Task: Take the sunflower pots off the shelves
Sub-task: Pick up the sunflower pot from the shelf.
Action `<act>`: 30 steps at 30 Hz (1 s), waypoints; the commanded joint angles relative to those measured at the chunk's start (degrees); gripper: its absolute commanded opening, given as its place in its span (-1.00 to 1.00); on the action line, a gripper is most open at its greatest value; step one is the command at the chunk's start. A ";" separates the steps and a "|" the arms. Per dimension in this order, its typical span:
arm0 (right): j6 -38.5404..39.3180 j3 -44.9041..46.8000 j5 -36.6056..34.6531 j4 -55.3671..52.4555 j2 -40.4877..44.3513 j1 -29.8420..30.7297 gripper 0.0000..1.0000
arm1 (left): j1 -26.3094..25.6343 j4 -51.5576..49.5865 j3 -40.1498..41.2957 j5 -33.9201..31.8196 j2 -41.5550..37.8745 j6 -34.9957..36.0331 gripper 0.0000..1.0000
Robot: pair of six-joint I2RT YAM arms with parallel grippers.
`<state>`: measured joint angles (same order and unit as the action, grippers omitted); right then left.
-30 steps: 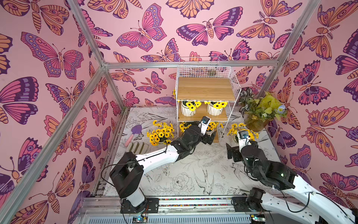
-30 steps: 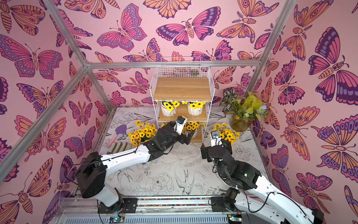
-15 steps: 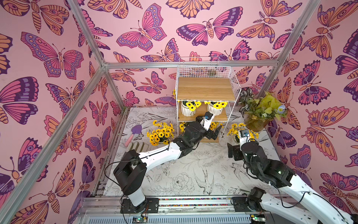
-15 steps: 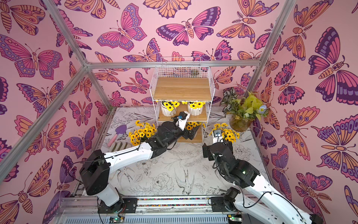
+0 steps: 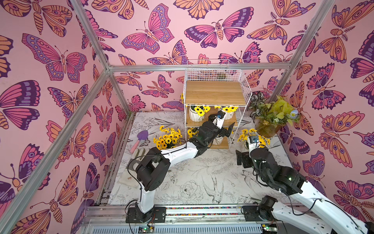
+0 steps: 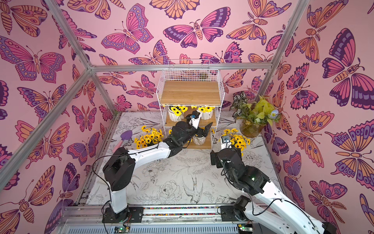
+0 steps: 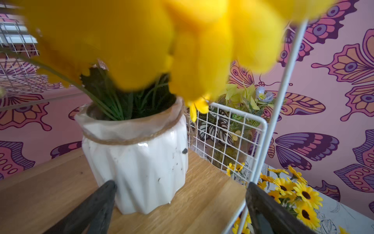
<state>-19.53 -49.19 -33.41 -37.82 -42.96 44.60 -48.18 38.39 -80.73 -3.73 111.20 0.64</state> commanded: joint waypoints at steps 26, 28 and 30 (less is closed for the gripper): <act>-3.85 2.26 0.50 -2.95 1.74 -0.43 0.98 | 0.99 -5.00 -18.81 -12.84 17.11 0.50 1.00; -4.11 2.17 0.63 -2.99 1.56 -0.43 0.98 | 0.99 -5.05 -19.60 -14.38 17.85 0.02 1.00; -4.44 2.11 0.85 -3.10 1.34 -0.46 0.98 | 0.99 -5.00 -20.60 -15.26 18.67 0.05 1.00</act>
<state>-22.52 -47.29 -32.88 -39.33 -41.60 44.60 -47.92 38.87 -100.57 -16.60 126.10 0.27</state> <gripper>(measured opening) 0.989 0.999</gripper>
